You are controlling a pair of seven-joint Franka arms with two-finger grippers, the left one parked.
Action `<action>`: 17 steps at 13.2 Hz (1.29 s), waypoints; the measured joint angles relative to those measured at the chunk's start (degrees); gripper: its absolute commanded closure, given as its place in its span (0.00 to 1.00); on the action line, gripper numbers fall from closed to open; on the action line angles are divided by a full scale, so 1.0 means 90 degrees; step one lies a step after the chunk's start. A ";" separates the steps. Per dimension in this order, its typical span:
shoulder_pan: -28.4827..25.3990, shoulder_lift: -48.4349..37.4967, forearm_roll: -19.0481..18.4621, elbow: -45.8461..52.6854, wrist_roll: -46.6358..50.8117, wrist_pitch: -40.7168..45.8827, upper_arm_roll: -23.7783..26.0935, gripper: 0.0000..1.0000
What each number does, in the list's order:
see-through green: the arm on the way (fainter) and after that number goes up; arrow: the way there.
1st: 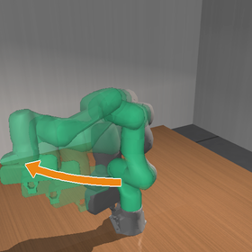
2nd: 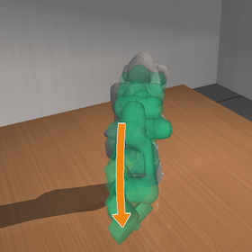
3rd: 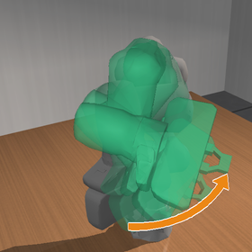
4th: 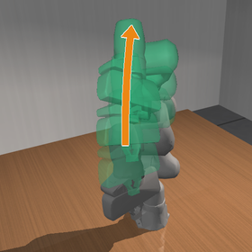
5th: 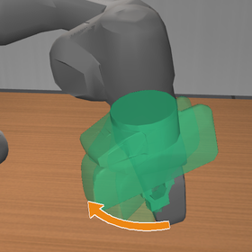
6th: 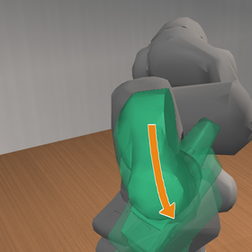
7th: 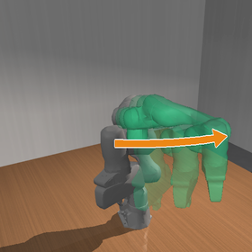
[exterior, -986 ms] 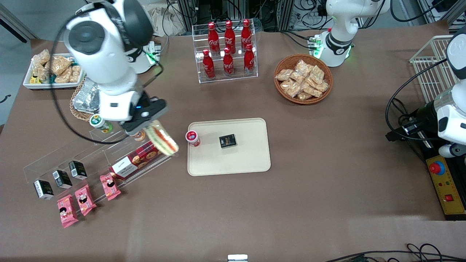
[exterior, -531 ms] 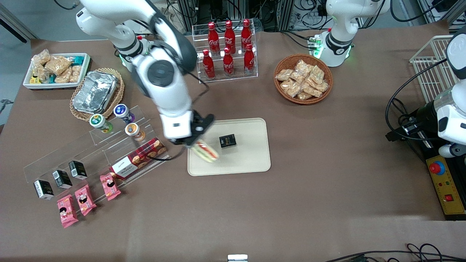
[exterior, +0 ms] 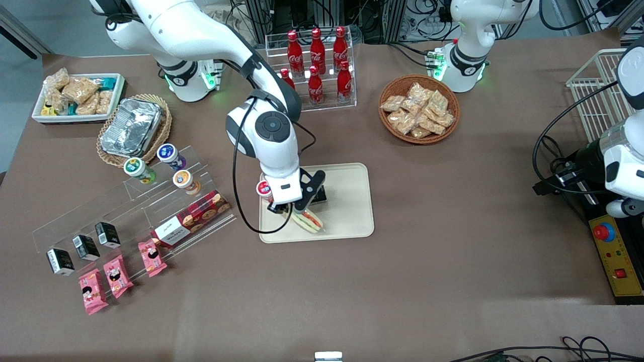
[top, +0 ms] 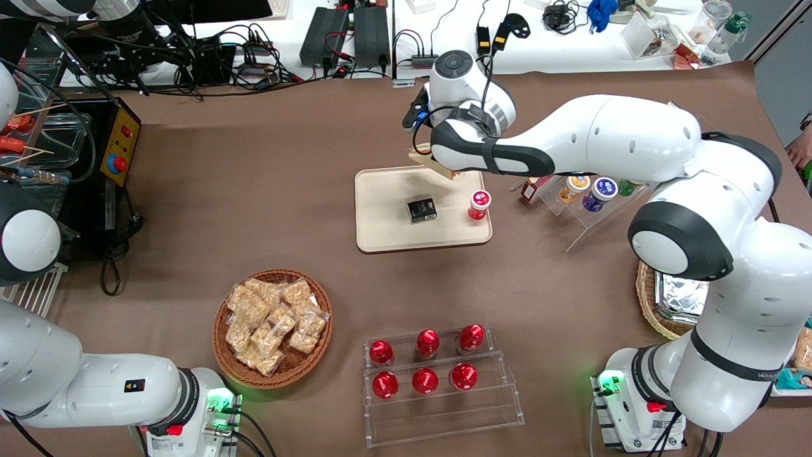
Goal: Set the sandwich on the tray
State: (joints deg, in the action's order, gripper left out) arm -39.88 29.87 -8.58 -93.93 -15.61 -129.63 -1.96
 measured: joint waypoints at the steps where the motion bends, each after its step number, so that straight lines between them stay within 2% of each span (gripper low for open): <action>1: -0.0025 0.0128 -0.0045 -0.0001 -0.0005 -0.0209 0.0000 0.71; 4: -0.0050 0.0444 -0.0226 -0.0001 -0.0006 -0.0619 0.0001 0.64; 5: -0.0060 0.0489 -0.0229 -0.0001 0.0007 -0.0684 0.0002 0.56; 6: -0.0085 0.0503 -0.0229 0.0000 0.0075 -0.0720 0.0002 0.11; 7: -0.0120 0.0503 -0.0229 0.0002 0.0252 -0.0729 0.0003 0.00; 15: -0.0169 0.0342 -0.0110 0.0117 0.0925 -0.0735 -0.0001 0.00; 17: -0.0134 0.0080 0.0082 0.0170 0.1077 -0.0671 -0.0042 0.00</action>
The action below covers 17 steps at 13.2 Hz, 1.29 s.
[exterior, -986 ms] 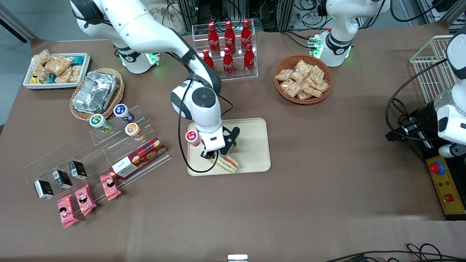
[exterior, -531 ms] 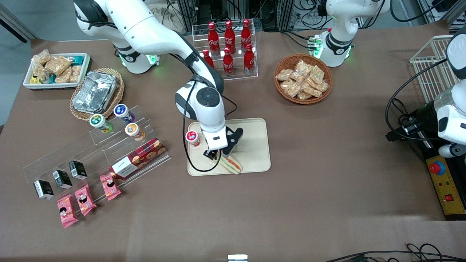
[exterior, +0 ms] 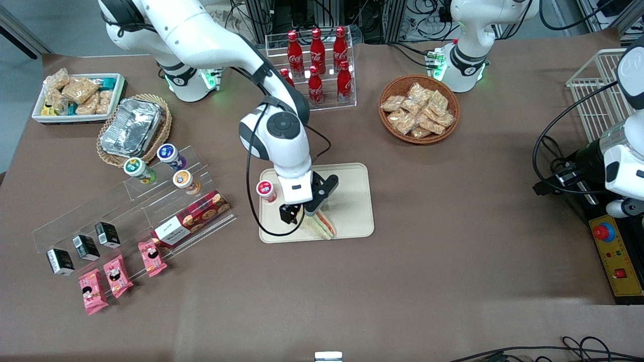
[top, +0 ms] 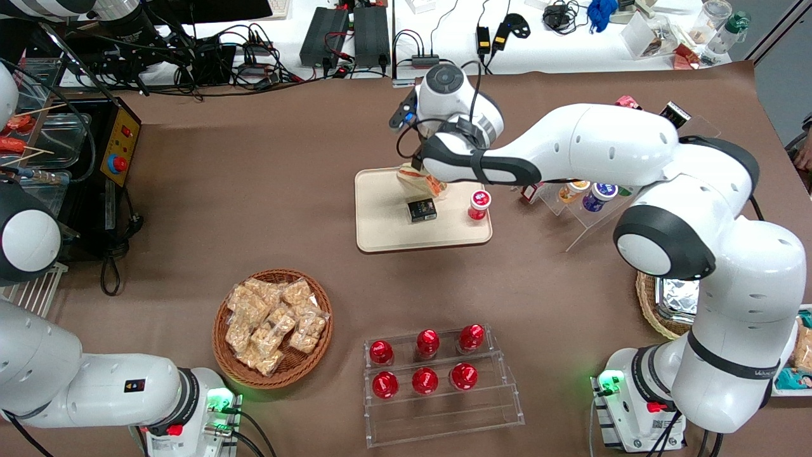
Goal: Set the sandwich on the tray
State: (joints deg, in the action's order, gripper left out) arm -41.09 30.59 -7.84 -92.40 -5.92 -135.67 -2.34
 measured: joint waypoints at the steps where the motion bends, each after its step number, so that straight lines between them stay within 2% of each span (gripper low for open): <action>1: 0.0082 -0.0155 0.0250 0.0009 0.0067 0.0163 -0.0030 0.00; 2: 0.0190 -0.0320 0.0531 0.0019 0.0092 0.0413 -0.0068 0.00; 4: 0.0379 -0.0660 0.0772 0.0039 0.0130 0.0953 -0.0234 0.00; 7: 0.0816 -0.1132 0.0797 0.0059 0.0164 0.1818 -0.0339 0.00; 12: 0.1982 -0.1808 0.0882 0.0077 0.0180 0.3239 -0.0368 0.00; 17: 0.2854 -0.2394 0.0903 0.0080 0.0184 0.3700 -0.0458 0.00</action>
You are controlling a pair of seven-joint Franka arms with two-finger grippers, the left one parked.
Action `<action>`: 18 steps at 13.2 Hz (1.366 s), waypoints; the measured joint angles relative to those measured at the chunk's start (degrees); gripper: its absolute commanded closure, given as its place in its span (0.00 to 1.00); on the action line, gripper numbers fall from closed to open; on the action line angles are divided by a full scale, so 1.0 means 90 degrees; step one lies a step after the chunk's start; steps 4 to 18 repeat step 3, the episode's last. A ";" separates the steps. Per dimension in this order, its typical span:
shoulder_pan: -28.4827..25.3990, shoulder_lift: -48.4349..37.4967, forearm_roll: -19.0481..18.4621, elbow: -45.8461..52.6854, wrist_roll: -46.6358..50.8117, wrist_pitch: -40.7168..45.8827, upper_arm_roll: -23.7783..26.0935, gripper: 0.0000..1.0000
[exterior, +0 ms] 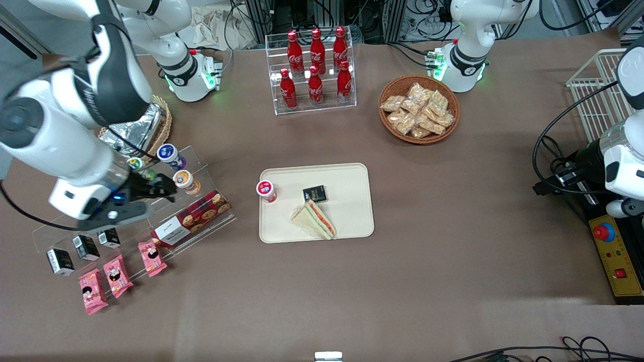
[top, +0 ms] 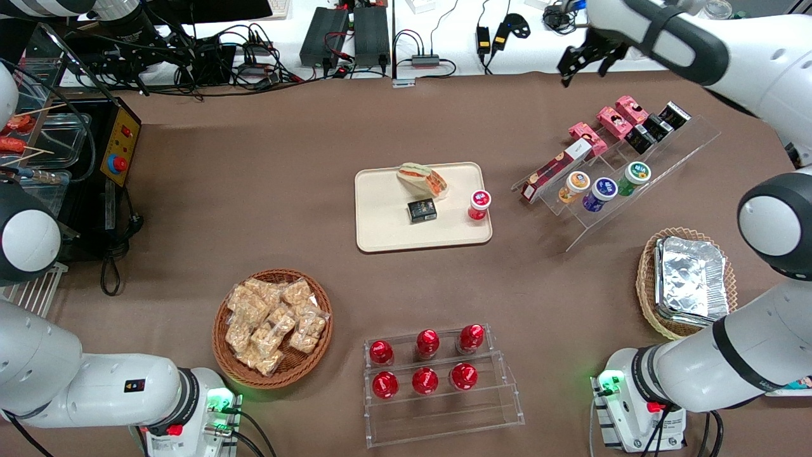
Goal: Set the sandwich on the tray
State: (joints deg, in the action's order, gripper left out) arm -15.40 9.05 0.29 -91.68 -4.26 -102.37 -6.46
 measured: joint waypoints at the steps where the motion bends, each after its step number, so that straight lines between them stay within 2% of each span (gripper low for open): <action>1: 0.0069 -0.0123 0.0001 0.0000 0.0000 0.0116 -0.0116 0.00; 3: 0.0136 -0.0331 0.0003 -0.0001 0.0000 0.0276 -0.0431 0.00; 18: 0.0136 -0.0331 0.0003 -0.0001 0.0000 0.0276 -0.0431 0.00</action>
